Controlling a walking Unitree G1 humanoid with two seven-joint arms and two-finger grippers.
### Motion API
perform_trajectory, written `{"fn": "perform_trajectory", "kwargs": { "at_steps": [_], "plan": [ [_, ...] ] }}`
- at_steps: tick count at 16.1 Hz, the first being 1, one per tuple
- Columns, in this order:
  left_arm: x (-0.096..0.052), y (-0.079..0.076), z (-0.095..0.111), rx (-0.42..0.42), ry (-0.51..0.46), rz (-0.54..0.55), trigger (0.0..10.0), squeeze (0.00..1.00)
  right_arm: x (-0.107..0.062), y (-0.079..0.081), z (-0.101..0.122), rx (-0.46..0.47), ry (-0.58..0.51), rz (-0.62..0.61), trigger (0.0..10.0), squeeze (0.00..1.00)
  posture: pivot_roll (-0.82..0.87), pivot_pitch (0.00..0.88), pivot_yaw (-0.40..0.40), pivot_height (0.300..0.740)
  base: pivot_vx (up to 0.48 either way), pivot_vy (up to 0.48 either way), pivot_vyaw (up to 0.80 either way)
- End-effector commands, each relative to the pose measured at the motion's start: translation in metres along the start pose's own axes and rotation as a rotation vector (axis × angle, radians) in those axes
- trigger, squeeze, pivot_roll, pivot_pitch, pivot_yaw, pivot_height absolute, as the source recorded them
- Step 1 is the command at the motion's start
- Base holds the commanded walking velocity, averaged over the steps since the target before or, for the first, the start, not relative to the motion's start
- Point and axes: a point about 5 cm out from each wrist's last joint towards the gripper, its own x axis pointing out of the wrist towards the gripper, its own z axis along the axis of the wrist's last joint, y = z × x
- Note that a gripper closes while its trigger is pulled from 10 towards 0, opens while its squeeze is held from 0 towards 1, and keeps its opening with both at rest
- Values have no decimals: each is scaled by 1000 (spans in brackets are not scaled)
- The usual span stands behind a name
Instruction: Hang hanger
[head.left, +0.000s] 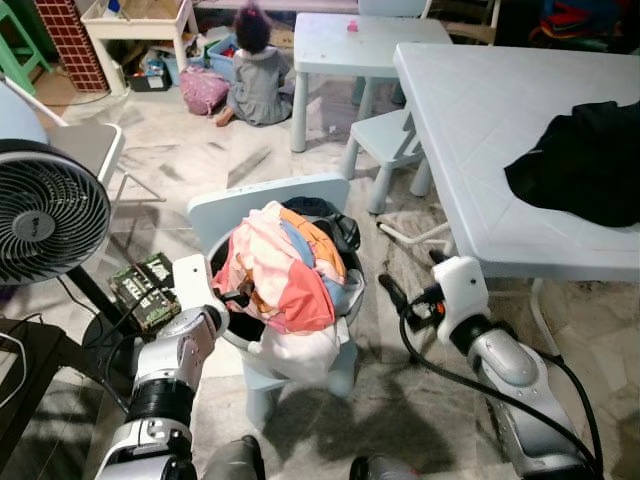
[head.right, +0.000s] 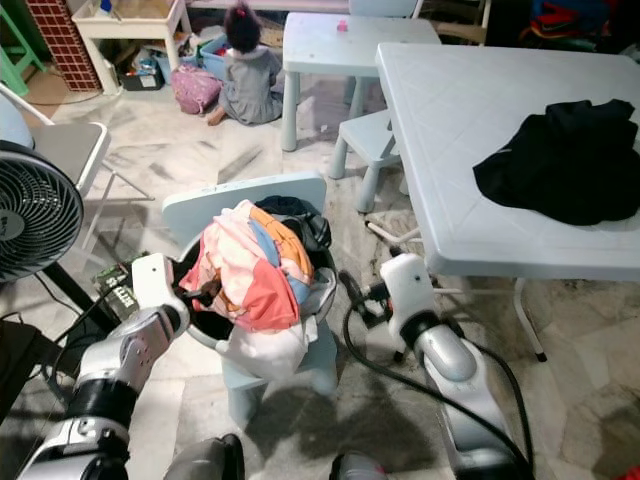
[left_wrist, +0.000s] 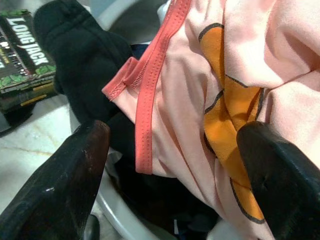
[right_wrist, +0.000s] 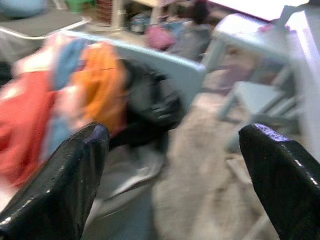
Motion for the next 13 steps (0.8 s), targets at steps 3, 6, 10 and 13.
{"fn": "perform_trajectory", "kwargs": {
  "at_steps": [3,6,10,13],
  "plan": [
    [8,0,0,9,14,-1,10000,0,-23,20,7,71,22,200,10000,0,-115,145,-39,740,0,0,0],
    [12,-2,-6,-12,34,16,3137,0,-28,15,10,56,43,211,10000,0,-141,152,-38,740,0,0,0],
    [15,0,-6,-17,27,8,0,0,-26,16,12,62,49,206,10000,0,-139,154,-35,740,0,0,0],
    [16,6,-5,-18,22,25,0,0,-26,17,13,64,61,209,10000,0,-139,153,-33,740,0,0,0]
  ]
}}
